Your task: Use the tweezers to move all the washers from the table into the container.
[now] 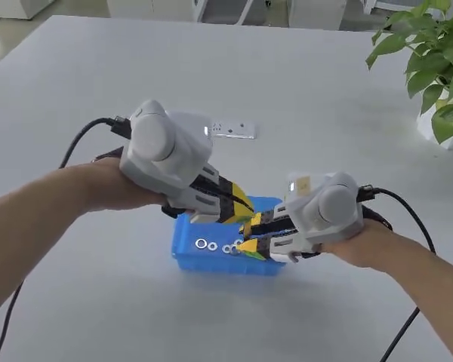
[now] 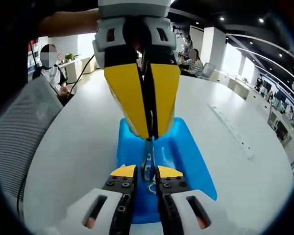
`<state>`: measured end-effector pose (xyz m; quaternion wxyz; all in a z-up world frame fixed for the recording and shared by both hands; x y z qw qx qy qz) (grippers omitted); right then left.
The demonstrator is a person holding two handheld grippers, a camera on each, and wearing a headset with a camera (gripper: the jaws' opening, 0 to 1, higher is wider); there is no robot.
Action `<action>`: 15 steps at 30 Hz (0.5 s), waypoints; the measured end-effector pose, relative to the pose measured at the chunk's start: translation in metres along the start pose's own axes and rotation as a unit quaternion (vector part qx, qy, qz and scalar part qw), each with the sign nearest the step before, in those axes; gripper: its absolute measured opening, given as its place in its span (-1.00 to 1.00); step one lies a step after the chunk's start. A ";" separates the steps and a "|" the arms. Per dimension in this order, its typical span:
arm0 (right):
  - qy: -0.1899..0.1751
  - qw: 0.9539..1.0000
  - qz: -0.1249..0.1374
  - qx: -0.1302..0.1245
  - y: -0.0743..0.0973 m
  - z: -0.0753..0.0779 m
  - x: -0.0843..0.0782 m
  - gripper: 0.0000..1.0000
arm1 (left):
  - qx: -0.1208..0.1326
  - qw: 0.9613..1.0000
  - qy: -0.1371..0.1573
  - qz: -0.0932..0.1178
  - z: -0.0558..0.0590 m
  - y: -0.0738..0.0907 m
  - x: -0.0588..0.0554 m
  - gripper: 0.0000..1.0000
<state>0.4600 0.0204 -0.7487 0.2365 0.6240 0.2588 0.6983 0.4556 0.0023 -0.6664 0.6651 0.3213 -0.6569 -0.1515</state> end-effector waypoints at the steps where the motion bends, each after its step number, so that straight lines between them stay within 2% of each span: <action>1: 0.000 1.000 0.000 0.000 0.001 -0.001 0.001 -0.69 | 0.000 1.000 0.001 0.000 0.000 0.002 0.001 -0.90; 15: -0.003 1.000 0.025 -0.008 0.017 -0.009 0.019 -0.79 | -0.010 1.000 -0.005 0.006 0.010 0.022 0.015 -0.90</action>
Point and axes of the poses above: the centre of the closed fingertips' face, and the gripper's own axes: y roughly backward along the fingers, z roughly to its right, x roughly out of its top, the point moved 1 cm from there along y, roughly backward along the fingers, and after that the axes turned 3 degrees about -z, right-handed, at the moved point
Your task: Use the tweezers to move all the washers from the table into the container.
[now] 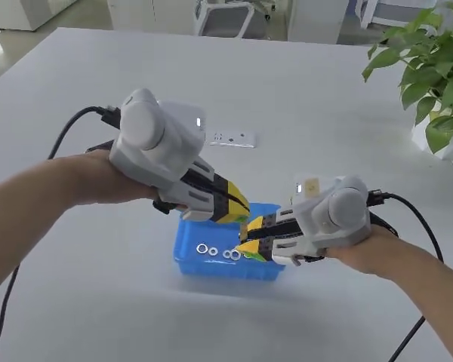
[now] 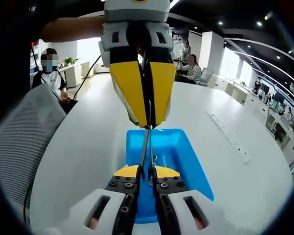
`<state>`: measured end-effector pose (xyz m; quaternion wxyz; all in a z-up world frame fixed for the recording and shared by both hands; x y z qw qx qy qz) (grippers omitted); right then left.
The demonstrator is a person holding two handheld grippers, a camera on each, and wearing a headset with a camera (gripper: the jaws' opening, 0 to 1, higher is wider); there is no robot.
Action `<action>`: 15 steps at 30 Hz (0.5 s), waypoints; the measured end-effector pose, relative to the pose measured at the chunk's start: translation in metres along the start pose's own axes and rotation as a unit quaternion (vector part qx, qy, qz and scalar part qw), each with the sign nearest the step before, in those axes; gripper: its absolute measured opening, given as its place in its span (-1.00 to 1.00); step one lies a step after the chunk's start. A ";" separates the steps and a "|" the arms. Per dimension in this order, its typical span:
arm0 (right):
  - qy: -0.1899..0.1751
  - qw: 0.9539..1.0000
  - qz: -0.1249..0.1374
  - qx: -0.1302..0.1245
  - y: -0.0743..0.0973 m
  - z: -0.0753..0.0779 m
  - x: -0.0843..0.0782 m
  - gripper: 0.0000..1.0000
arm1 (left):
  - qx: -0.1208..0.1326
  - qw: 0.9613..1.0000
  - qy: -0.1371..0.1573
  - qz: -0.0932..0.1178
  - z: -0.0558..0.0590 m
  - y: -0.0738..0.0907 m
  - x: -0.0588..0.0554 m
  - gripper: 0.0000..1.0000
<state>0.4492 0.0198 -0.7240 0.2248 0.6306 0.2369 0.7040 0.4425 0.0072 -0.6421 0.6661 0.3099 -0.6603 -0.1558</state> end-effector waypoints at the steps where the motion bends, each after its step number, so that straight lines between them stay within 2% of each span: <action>1: -0.002 1.000 0.002 -0.001 0.001 -0.001 0.001 -0.79 | -0.001 1.000 -0.001 0.001 0.002 0.001 0.001 -0.90; 15: -0.015 1.000 0.000 -0.001 0.012 -0.027 0.012 -0.87 | -0.018 1.000 -0.018 -0.004 0.026 0.013 0.009 -0.90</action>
Point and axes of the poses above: the centre of the closed fingertips' face, and the gripper's own axes: y roughly backward along the fingers, z roughly to its right, x roughly out of its top, the point moved 1 cm from there along y, roughly backward along the fingers, and after that the axes turned 3 degrees about -z, right-handed, at the moved point
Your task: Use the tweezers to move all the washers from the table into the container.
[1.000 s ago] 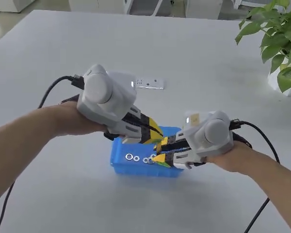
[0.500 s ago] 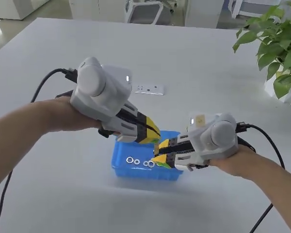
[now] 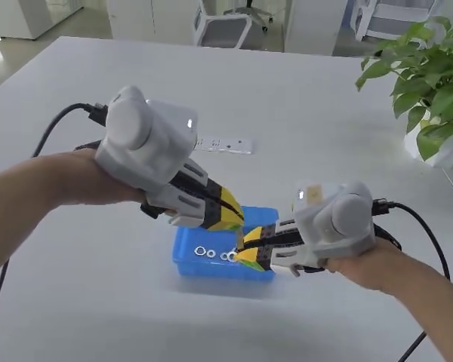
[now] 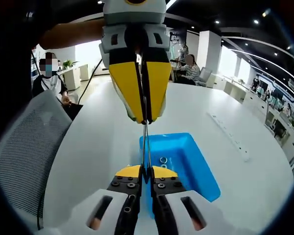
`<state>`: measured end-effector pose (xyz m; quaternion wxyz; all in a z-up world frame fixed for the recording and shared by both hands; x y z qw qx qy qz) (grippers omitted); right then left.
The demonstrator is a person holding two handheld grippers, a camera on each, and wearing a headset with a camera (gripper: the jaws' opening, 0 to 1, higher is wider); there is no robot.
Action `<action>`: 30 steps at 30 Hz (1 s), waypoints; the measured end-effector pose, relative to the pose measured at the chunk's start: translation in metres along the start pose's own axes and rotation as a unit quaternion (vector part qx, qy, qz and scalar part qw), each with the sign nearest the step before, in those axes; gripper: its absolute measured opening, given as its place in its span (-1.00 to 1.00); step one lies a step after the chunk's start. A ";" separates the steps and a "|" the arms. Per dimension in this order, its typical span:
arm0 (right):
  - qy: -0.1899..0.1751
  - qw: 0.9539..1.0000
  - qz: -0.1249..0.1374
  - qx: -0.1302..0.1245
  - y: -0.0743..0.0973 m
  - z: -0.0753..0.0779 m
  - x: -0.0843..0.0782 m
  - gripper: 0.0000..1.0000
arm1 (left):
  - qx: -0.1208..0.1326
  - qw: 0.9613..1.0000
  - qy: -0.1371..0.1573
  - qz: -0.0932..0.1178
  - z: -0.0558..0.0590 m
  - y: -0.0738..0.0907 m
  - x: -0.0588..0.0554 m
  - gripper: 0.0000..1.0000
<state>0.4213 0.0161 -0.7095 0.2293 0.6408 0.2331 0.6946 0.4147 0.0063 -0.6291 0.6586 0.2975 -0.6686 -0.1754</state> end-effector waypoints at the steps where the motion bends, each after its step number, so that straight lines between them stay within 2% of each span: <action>1: 0.002 1.000 -0.002 0.000 0.001 -0.004 0.001 -0.87 | -0.001 1.000 -0.001 -0.001 0.002 0.000 0.000 -0.90; 7: 0.007 1.000 -0.007 -0.005 0.002 -0.013 -0.002 -0.87 | -0.005 1.000 -0.008 -0.008 0.014 0.000 -0.001 -0.90; 14: 0.013 1.000 -0.026 0.004 0.001 -0.025 -0.012 -0.87 | -0.005 1.000 -0.009 -0.017 0.026 -0.002 -0.012 -0.90; 21: 0.018 0.999 -0.048 0.016 -0.004 -0.037 -0.022 -0.87 | -0.005 1.000 0.002 -0.023 0.035 -0.006 -0.029 -0.90; 27: 0.040 0.995 -0.084 0.026 -0.010 -0.045 -0.035 -0.88 | -0.001 0.999 0.007 -0.040 0.044 -0.012 -0.049 -0.89; 30: 0.044 0.994 -0.094 0.029 -0.012 -0.047 -0.040 -0.87 | 0.002 0.998 0.010 -0.055 0.048 -0.015 -0.064 -0.89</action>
Point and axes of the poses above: the centre of the closed fingertips' face, and the gripper's own axes: y roughly backward along the fingers, z roughly to its right, x roughly out of its top, the point moved 1 cm from there along y, roughly backward along the fingers, and after that the axes turned 3 degrees about -z, right-handed, at the moved point
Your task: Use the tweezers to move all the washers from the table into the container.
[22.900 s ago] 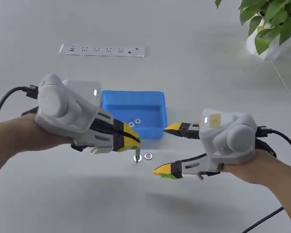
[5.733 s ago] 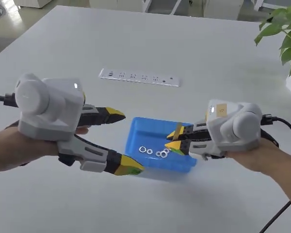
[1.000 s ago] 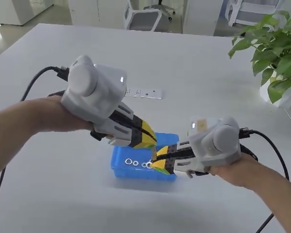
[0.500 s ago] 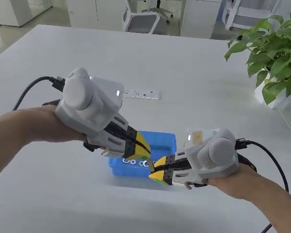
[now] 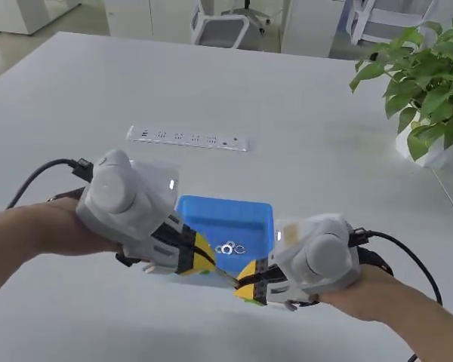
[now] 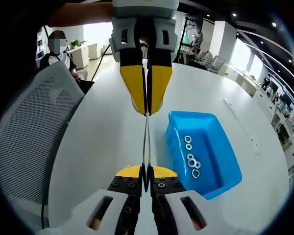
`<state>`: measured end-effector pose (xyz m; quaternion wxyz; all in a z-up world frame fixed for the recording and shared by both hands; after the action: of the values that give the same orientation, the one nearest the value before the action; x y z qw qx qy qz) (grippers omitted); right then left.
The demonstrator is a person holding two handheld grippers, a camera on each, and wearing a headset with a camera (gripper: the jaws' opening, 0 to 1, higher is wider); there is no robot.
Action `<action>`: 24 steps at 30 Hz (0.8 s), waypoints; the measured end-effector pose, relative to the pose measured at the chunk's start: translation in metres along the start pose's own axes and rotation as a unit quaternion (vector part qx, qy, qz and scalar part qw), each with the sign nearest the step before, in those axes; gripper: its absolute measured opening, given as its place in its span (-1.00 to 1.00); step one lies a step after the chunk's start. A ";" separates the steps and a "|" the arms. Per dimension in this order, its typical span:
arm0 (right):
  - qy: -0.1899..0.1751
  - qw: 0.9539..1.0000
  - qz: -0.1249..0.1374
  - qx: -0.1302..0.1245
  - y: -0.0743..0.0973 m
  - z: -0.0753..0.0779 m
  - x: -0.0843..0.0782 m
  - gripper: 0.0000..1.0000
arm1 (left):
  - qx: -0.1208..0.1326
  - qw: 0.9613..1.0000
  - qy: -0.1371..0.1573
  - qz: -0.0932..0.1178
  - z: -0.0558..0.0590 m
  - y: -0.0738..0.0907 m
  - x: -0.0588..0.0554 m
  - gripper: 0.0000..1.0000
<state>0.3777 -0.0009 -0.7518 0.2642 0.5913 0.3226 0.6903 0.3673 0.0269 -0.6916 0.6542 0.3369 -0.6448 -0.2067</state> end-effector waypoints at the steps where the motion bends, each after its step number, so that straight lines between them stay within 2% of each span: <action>1: -0.001 1.000 -0.001 0.002 -0.001 -0.001 -0.001 -0.87 | 0.000 1.000 0.001 -0.005 0.001 -0.001 -0.004 -0.89; 6: 0.003 1.000 -0.016 0.014 -0.011 -0.006 -0.008 -0.87 | 0.000 1.000 0.011 -0.018 0.003 -0.011 -0.023 -0.89; 9: 0.007 0.999 -0.027 0.017 -0.017 -0.008 -0.013 -0.87 | 0.001 0.999 0.014 -0.032 0.004 -0.018 -0.035 -0.89; 16: 0.010 0.999 -0.043 0.015 -0.026 -0.011 -0.021 -0.87 | 0.000 0.998 0.033 -0.049 0.004 -0.031 -0.057 -0.89; 24: 0.016 0.998 -0.061 0.016 -0.032 -0.015 -0.027 -0.85 | -0.005 0.996 0.040 -0.075 0.007 -0.045 -0.075 -0.89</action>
<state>0.3670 -0.0021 -0.7946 0.2911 0.5635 0.3734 0.6770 0.3616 0.0478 -0.7770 0.6636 0.3891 -0.5901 -0.2450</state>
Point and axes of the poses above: the centre of the closed fingertips' face, and the gripper's own axes: y roughly backward along the fingers, z roughly to its right, x roughly out of its top, the point moved 1 cm from there along y, roughly backward along the fingers, and after that the axes turned 3 degrees about -z, right-handed, at the moved point
